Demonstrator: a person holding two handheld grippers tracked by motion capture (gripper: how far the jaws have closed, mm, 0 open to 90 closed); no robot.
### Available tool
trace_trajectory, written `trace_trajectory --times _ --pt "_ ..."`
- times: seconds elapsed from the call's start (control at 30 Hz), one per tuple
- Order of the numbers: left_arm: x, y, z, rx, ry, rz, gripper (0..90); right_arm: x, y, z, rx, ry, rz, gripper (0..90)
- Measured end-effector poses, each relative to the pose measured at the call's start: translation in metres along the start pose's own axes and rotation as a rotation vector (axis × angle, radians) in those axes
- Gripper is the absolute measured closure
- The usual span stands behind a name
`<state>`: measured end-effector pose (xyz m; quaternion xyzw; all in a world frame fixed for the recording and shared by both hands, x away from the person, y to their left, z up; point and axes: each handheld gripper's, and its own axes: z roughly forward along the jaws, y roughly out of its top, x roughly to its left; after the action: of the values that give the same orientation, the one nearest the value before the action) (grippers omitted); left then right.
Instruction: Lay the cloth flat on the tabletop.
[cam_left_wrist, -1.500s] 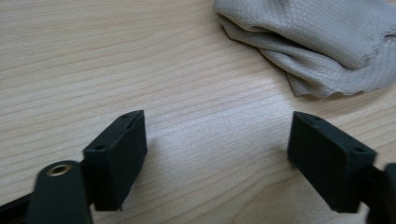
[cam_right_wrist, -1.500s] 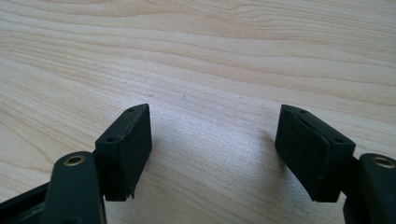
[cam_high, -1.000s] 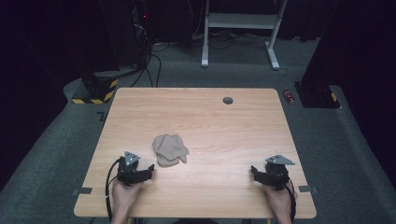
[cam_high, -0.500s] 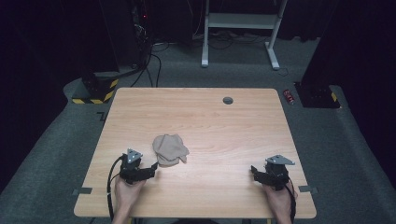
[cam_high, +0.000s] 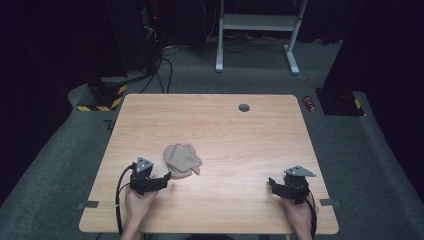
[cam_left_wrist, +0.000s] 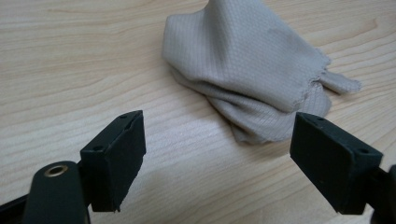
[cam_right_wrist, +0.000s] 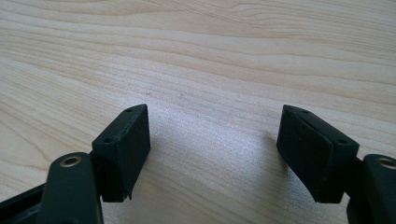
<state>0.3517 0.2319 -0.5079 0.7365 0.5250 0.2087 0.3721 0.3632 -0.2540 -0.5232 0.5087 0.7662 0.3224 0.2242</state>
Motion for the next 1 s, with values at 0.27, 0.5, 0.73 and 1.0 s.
trace_trajectory --times 0.27,0.5,0.73,1.0 --pt "0.001 0.005 0.007 0.0 -0.012 -0.014 19.4 0.0 0.0 0.0 0.0 0.0 0.001 25.5" --pt "-0.006 0.015 0.01 0.013 0.018 0.038 19.1 0.0 0.0 0.0 0.0 0.0 0.0 25.5" --pt "-0.011 0.024 0.018 0.009 -0.004 0.039 19.5 0.0 0.0 0.0 0.0 0.0 0.0 25.5" --pt "-0.018 0.034 0.023 -0.009 -0.012 0.047 19.0 0.0 0.0 0.0 0.0 0.0 0.0 25.5"
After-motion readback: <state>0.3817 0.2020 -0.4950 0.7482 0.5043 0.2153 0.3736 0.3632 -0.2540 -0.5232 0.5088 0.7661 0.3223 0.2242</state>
